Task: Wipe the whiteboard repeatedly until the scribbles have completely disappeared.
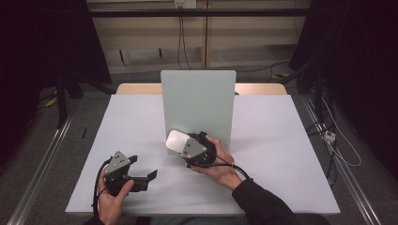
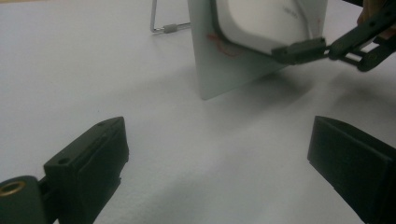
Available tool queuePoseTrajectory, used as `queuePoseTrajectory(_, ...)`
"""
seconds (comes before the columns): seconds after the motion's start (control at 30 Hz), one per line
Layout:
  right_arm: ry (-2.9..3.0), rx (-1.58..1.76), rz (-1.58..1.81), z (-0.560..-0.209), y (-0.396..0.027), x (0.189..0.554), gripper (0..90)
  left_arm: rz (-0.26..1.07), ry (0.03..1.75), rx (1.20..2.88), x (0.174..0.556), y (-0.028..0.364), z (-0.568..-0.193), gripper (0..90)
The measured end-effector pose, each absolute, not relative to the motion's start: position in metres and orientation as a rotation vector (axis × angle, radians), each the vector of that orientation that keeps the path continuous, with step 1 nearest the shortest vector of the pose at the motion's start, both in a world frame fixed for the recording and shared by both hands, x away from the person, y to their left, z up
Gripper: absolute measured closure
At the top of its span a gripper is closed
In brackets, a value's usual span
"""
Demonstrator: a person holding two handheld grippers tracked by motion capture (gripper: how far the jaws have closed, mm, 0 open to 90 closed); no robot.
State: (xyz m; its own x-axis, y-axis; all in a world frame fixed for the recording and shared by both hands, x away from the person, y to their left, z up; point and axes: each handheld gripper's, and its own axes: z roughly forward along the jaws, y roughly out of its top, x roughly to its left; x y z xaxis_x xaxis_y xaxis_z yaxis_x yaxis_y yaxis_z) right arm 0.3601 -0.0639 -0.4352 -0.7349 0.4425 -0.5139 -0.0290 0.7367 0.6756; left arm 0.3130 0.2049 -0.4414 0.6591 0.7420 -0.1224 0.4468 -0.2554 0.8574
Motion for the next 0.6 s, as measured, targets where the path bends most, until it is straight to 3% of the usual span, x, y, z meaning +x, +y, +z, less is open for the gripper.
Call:
queuePoseTrajectory(0.3,2.305,0.288,0.899,-0.447,-0.048,0.359,31.6,0.378,0.936,1.896,0.313,0.205,-0.441,5.0)
queuePoseTrajectory(0.6,2.221,0.363,0.909,-0.425,-0.065,0.363,31.7,0.378,0.935,1.897,0.313,0.206,-0.441,5.1)
